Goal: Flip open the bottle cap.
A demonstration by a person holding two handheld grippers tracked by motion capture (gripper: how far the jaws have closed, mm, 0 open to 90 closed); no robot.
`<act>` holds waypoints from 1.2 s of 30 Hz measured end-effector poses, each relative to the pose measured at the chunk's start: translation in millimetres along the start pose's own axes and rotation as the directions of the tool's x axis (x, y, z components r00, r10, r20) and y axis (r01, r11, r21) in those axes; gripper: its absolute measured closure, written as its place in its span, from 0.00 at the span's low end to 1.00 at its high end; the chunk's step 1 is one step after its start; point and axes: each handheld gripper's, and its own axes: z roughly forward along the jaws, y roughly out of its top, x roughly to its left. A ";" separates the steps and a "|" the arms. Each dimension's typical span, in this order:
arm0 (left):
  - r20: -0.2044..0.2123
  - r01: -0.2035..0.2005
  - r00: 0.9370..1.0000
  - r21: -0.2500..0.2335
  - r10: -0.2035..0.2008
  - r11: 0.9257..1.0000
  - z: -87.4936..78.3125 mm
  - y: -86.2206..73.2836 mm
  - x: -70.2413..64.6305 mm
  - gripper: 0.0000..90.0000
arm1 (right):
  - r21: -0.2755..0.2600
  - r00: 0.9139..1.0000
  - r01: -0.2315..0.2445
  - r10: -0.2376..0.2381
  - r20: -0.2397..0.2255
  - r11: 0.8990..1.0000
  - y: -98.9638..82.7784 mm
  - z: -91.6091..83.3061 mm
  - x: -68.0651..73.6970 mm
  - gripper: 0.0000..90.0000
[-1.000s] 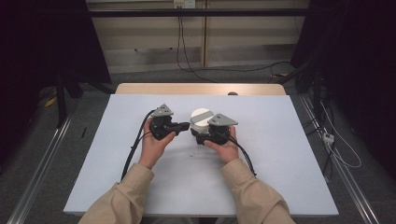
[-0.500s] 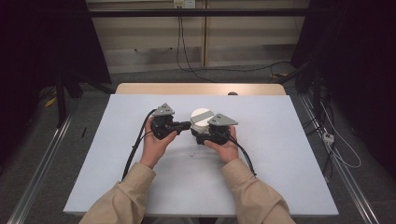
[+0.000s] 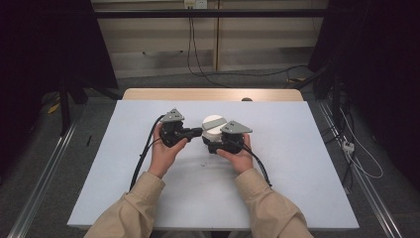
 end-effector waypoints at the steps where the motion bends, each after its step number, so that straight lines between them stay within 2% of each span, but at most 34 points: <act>1: 0.000 -0.001 1.000 -0.001 0.001 1.000 -0.3 0.6 0.0 1.00 | 0.000 1.000 0.000 0.000 0.000 1.000 0.0 0.0 0.0 0.21; 10: 0.004 -0.015 1.000 -0.004 0.015 1.000 0.8 9.2 -4.4 1.00 | 0.001 1.000 0.001 -0.001 0.001 1.000 0.0 0.1 0.2 0.21; 23: -0.018 -0.038 0.999 -0.008 0.038 0.999 -1.3 22.7 -7.5 1.00 | 0.002 1.000 0.002 -0.002 0.002 1.000 0.1 0.3 0.4 0.21; 36: -0.009 -0.046 0.999 -0.012 0.046 0.999 1.5 33.0 -10.5 1.00 | 0.003 1.000 0.007 -0.007 0.004 1.000 0.2 0.3 0.8 0.21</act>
